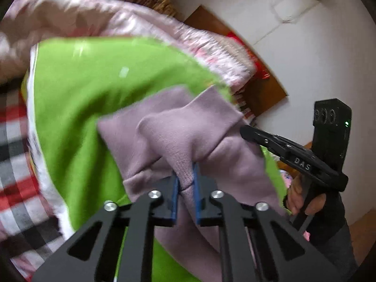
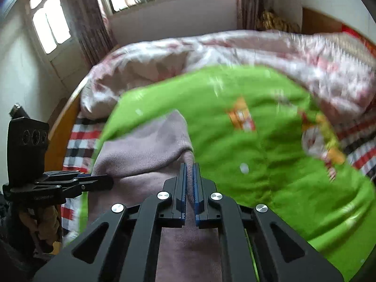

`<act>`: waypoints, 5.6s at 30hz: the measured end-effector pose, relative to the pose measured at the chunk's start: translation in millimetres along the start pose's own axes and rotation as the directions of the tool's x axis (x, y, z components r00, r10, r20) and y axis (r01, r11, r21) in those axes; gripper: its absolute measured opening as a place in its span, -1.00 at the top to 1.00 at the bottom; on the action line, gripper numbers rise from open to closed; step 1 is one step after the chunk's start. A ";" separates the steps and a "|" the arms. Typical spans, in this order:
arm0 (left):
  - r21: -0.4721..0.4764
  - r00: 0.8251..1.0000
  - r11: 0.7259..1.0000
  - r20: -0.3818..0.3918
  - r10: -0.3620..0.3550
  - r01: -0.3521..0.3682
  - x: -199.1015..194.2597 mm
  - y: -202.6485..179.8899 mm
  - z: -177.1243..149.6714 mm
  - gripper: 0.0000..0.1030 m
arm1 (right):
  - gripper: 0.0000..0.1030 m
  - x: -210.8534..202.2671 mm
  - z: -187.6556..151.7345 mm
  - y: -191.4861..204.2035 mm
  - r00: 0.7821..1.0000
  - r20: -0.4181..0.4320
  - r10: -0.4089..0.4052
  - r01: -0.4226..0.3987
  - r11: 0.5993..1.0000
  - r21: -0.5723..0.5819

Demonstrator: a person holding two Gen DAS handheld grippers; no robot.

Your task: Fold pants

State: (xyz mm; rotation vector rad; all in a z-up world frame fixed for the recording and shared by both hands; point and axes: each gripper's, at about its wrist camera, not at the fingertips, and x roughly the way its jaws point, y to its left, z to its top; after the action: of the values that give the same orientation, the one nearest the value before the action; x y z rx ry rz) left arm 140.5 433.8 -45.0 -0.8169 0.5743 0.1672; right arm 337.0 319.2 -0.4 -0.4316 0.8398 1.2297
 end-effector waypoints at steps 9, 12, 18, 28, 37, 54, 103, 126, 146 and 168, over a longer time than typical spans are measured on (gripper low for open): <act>-0.076 0.997 0.997 -0.072 0.005 -0.010 -5.0 38.0 22.9 0.81 | 0.89 35.5 32.2 19.1 0.994 -0.100 -0.048 0.047 0.999 -0.007; -0.099 0.995 0.995 -0.096 0.020 -0.029 13.3 59.1 9.0 0.68 | 0.83 61.5 11.0 9.8 0.993 -0.117 -0.028 0.032 0.999 0.026; -0.072 0.997 0.994 -0.011 0.079 -0.080 -4.4 50.2 18.7 -0.55 | -0.09 33.4 9.6 0.7 0.997 -0.062 -0.055 0.058 0.997 0.059; 0.165 0.994 0.985 -0.083 0.071 -0.057 16.0 -12.0 -0.8 -0.73 | -0.08 -58.5 -96.2 73.0 0.988 -0.058 -0.147 0.142 0.987 -0.072; 0.192 0.979 0.971 -0.114 0.168 -0.144 32.2 -21.5 -8.9 -0.78 | 0.08 -69.5 -174.3 127.5 0.942 -0.118 -0.313 0.306 0.949 -0.073; 0.506 0.969 0.862 -0.223 0.108 0.020 55.2 -216.4 -119.1 -0.91 | -0.48 -274.6 -323.7 71.3 0.883 0.044 -0.468 0.390 0.781 0.488; 0.844 0.895 0.445 -0.410 0.175 0.300 176.7 -403.9 -348.8 -0.97 | -0.78 -424.1 -584.9 -25.9 0.723 -0.295 -0.624 0.604 0.366 0.708; 0.845 0.895 0.443 -0.411 0.176 0.301 176.3 -404.1 -348.8 -0.97 | -0.79 -389.3 -512.6 65.3 0.643 -0.322 -0.695 0.675 0.315 0.667; 0.767 0.836 0.399 -0.549 0.004 0.502 117.4 -438.9 -367.9 -0.96 | -0.86 -338.0 -510.3 82.1 0.756 -0.245 -0.606 0.583 0.456 0.672; 0.540 0.580 0.306 -0.813 -0.050 0.784 178.7 -489.4 -419.6 -0.96 | -0.89 -344.8 -515.3 91.6 0.766 -0.258 -0.589 0.576 0.449 0.683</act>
State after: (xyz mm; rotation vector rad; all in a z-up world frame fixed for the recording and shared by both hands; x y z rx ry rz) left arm 288.2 -218.5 -56.5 0.1268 0.9590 -1.0331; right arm 50.0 -235.3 -54.0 -0.0138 0.9819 0.1640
